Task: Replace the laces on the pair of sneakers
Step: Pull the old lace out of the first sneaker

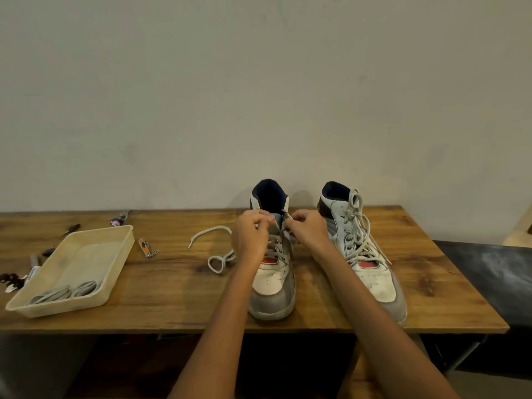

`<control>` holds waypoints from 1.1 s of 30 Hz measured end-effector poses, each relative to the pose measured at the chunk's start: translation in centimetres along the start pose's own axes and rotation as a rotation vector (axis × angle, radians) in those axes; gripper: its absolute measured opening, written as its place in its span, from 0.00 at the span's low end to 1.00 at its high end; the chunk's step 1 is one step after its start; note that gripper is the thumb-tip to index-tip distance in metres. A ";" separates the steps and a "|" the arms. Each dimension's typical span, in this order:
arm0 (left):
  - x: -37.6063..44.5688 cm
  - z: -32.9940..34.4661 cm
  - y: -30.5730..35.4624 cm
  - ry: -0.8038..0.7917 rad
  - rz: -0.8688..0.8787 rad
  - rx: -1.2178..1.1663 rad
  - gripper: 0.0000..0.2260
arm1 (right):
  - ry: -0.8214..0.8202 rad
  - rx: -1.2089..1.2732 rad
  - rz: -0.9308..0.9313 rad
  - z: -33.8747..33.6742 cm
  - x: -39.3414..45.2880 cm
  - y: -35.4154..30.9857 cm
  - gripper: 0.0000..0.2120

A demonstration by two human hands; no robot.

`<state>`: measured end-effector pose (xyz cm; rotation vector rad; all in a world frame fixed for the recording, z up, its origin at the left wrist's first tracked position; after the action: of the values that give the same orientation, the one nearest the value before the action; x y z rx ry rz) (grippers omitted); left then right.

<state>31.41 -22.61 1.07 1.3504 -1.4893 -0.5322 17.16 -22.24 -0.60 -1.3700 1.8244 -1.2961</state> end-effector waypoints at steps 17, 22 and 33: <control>-0.2 2.2 -0.1 -0.294 0.166 0.517 0.08 | -0.015 -0.049 -0.041 0.1 0.1 -0.2 0.04; -0.1 -0.7 1.6 0.081 0.149 -0.057 0.08 | -0.017 -0.064 -0.012 -0.1 0.3 0.0 0.04; 0.8 -2.9 1.5 0.046 -0.118 -0.567 0.10 | 0.009 -0.088 -0.001 0.0 0.2 -0.2 0.04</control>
<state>33.40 -22.04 3.76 0.9931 -1.1067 -0.9132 17.17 -22.41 -0.37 -1.4132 1.9074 -1.2374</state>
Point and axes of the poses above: each hand's wrist, its own x-axis towards the middle knuckle, its own z-axis out of the palm, y = z × x, the point moved 5 cm from there along x, towards the middle knuckle, and after that the axes turned 2 degrees about y, right-handed, at the moved point
